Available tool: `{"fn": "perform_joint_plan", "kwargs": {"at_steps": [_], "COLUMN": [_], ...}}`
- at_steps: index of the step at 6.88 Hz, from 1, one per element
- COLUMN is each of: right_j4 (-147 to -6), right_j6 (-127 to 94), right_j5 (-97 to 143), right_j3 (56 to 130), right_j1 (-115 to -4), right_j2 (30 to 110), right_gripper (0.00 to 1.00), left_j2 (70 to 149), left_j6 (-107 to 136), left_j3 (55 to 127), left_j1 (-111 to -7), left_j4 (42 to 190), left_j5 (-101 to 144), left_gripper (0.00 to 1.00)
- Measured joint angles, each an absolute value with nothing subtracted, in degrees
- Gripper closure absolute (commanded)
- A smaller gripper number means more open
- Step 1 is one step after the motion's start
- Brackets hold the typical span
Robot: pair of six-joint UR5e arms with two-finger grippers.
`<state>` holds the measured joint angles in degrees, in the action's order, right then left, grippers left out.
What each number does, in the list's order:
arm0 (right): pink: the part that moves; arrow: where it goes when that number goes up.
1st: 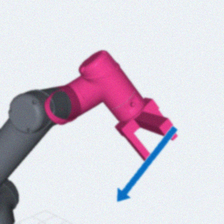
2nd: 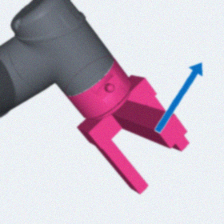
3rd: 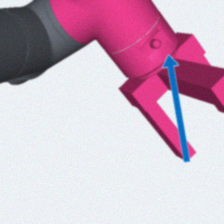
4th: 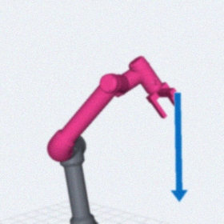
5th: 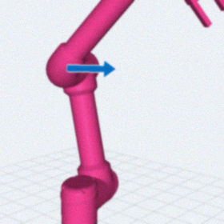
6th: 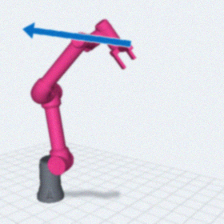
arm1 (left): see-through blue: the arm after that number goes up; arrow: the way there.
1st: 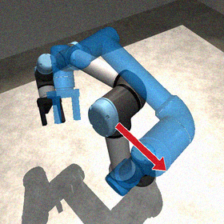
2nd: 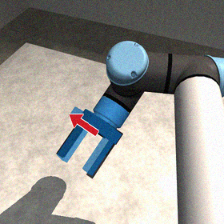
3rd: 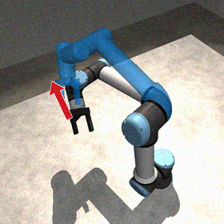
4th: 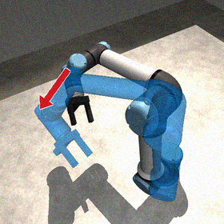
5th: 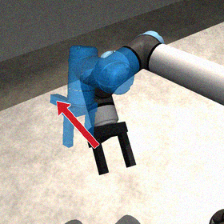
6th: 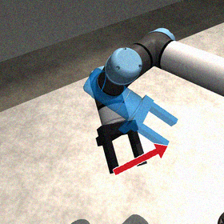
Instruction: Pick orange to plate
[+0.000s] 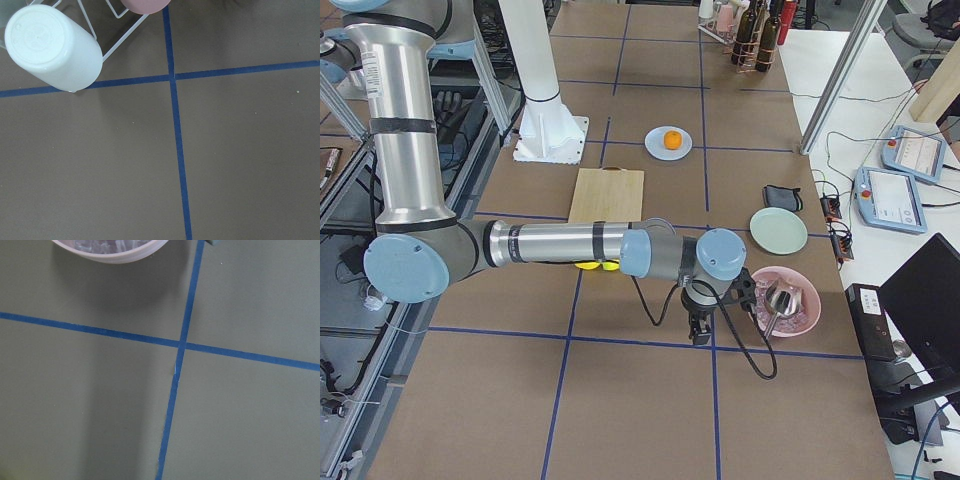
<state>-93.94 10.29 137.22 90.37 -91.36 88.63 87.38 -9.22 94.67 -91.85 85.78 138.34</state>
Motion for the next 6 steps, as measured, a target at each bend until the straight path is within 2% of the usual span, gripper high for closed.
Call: {"fn": "perform_joint_plan", "kwargs": {"at_steps": [6], "right_j4": [-90.09], "right_j6": [7.19], "right_j5": [137.19], "right_j3": [90.02], "right_j1": [-91.4], "right_j2": [90.44], "right_gripper": [0.0], "left_j2": [87.45], "left_j6": [-9.23], "left_j3": [94.74], "left_j1": [-91.85], "left_j4": [85.78], "left_j5": [138.17], "left_gripper": [0.0]}}
